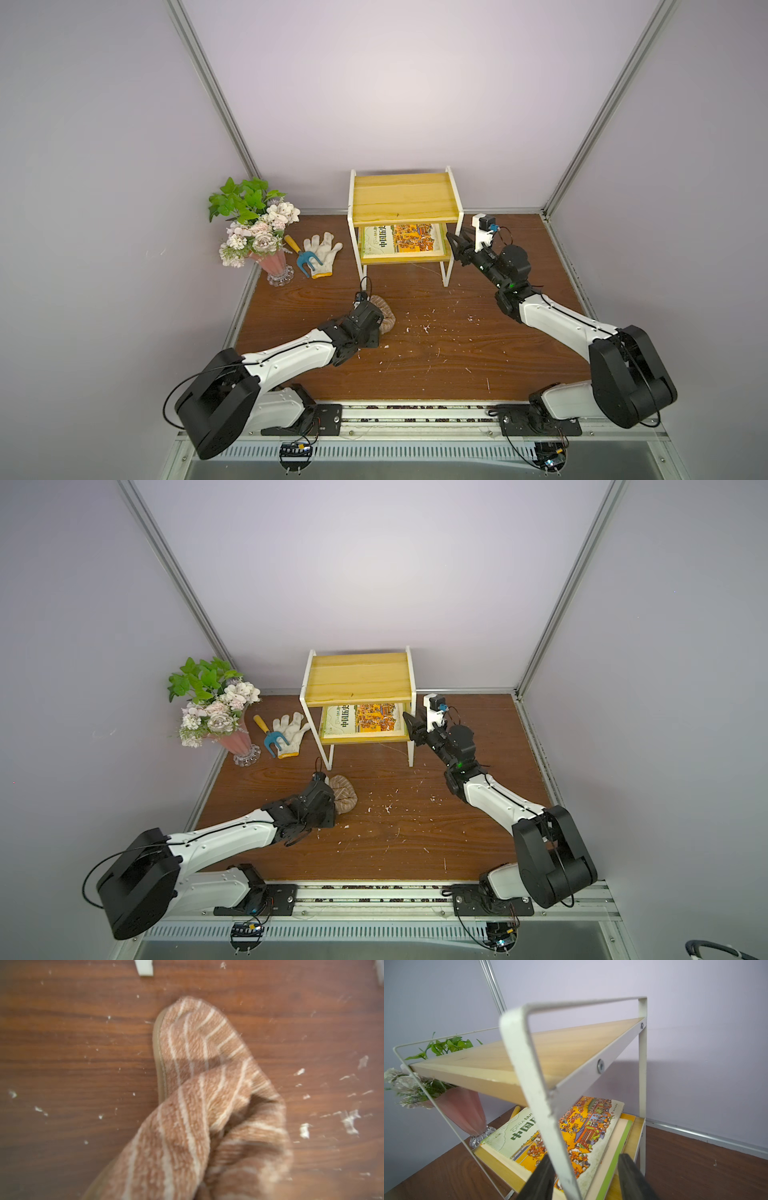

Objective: Wipe the bookshelf clean with a cloth
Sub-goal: Place the cleaning item at the center of the board, then reset both arms

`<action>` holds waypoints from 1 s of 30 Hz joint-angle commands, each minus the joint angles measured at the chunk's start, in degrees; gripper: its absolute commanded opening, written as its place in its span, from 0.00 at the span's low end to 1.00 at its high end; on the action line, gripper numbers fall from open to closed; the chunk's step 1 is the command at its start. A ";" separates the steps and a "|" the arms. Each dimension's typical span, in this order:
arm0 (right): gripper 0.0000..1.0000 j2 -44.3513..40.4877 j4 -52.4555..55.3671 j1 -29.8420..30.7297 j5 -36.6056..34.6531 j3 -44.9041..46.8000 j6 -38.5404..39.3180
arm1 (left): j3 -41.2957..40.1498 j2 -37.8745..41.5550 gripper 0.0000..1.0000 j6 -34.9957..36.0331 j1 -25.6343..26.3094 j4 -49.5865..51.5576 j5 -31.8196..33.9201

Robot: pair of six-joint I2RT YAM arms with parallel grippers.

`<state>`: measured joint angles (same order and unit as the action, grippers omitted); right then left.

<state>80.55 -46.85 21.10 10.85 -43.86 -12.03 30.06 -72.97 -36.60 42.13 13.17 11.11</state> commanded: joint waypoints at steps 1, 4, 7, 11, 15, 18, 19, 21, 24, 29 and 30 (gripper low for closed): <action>0.56 -3.26 -0.60 0.06 -1.29 1.14 0.58 | 1.41 -0.39 0.41 2.85 1.00 -0.49 2.47; 0.65 -4.97 -0.76 0.08 -0.19 2.65 0.29 | -0.91 7.25 0.59 7.27 3.64 -2.76 0.36; 0.72 -6.88 -0.13 0.07 1.82 3.93 0.35 | -3.36 15.16 0.91 7.85 3.74 -3.24 -2.41; 0.82 -10.58 0.86 0.05 0.80 6.73 -0.54 | -3.22 22.25 1.00 2.81 3.75 -0.23 2.32; 0.88 -15.46 -1.58 0.04 -2.75 11.85 -1.79 | -5.58 31.82 1.00 -2.22 3.71 -1.36 15.32; 0.93 -19.39 -4.21 0.00 -9.45 16.12 -1.73 | -7.89 35.49 1.00 -1.86 2.11 -6.81 22.88; 0.94 -20.46 -4.99 0.00 -12.84 17.56 -1.42 | -7.71 35.39 1.00 -1.90 0.52 -7.45 24.67; 0.95 -22.68 -5.46 -0.04 -22.69 20.37 -1.18 | -7.24 34.53 1.00 -1.62 -2.63 -8.89 28.96; 0.96 -24.85 -6.76 -0.23 -39.69 25.23 -0.68 | -7.92 33.02 1.00 1.97 -6.50 -13.50 37.36; 0.99 -25.84 -3.81 -3.87 -57.29 30.06 -2.88 | -9.91 29.83 1.00 10.34 -20.08 -23.76 32.94; 0.99 -25.74 -3.50 -4.89 -58.27 30.85 -3.10 | -10.76 29.01 1.00 11.95 -22.19 -26.15 32.56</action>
<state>55.44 -49.71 18.06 -33.54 -13.91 -13.80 21.10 -42.63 -31.44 24.84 -4.67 42.35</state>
